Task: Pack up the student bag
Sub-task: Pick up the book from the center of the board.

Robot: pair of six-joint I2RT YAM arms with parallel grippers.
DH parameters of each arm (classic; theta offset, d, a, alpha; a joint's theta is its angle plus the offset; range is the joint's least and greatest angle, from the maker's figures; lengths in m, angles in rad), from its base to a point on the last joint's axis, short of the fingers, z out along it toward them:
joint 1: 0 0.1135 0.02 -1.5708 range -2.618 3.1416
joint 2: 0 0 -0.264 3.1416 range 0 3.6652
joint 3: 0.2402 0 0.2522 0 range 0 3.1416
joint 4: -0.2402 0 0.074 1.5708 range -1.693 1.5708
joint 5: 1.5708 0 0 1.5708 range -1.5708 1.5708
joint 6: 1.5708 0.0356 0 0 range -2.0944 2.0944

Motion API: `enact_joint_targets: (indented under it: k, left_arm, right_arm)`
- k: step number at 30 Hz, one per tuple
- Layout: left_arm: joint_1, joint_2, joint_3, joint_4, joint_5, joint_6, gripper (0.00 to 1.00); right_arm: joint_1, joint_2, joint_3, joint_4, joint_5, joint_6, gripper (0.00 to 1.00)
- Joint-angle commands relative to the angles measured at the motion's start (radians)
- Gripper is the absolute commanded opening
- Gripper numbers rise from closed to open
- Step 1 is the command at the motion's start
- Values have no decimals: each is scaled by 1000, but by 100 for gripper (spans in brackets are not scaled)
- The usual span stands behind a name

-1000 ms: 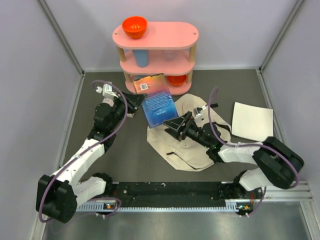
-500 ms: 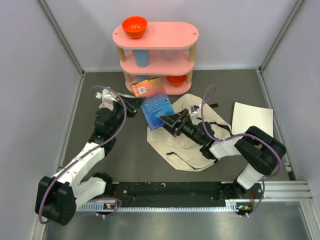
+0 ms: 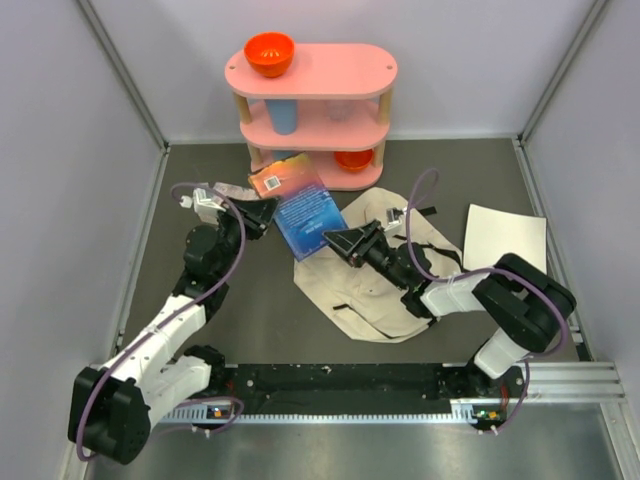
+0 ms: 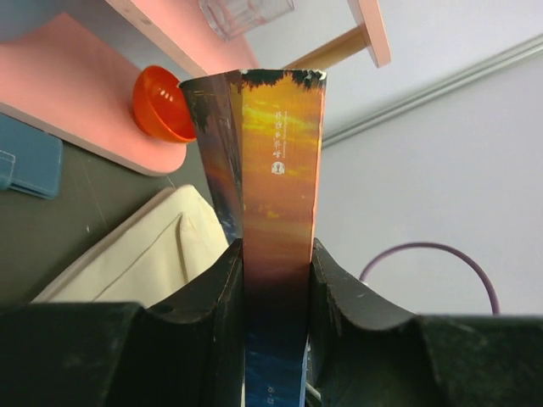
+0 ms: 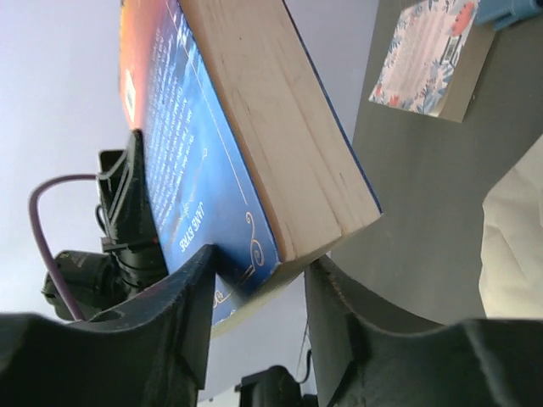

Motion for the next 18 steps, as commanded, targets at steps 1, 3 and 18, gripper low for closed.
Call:
enact_joint_targets:
  k: [1, 3, 18]
  left_arm:
    - [-16, -50, 16, 154, 71, -53, 0]
    - [-16, -50, 13, 151, 78, -54, 0]
    - [-16, -6, 25, 177, 218, 59, 78]
  right_arm:
    - [-2, -47, 36, 220, 9, -49, 38]
    - [-2, -52, 40, 220, 0, -53, 29]
    - [-55, -219, 80, -2, -315, -198, 0]
